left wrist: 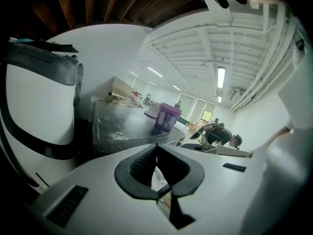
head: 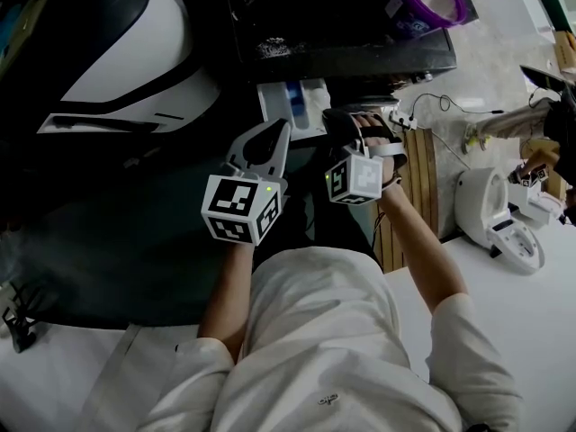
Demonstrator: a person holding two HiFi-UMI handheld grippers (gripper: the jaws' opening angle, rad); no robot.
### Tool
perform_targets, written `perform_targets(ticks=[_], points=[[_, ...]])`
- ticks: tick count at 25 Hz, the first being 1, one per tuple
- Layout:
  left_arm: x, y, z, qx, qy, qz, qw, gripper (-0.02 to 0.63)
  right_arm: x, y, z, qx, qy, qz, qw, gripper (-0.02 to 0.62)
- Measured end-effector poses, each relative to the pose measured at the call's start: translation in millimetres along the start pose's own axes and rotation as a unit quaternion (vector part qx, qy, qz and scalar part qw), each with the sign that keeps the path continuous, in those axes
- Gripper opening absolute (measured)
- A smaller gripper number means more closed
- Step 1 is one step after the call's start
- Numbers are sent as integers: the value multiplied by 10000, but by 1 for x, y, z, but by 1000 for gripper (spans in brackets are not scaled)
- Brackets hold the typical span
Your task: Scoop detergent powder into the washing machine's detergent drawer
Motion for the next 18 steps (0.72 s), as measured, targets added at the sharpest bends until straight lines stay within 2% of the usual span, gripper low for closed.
perform_targets(ticks=[6,12,18], points=[[-2,-1,0,-6,28,5,10000,18,-2,2,-1,-9,-36,32,10000,8],[-6,3,1,34,52,59,10000,18,-7,3,3,475,-18,140,9988,8],[-9,7,2,95,116,105,9998,18,-17,6,6,558,-69,249,9981,9]])
Point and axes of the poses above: the fingertips, and each gripper's own axes: x forward along the fingers, z to its right, y out of its top, the point moved 5 cm from there along -x, backward along the fingers, and after that the axes turned 1 degree about z, right-handed, at the moved point
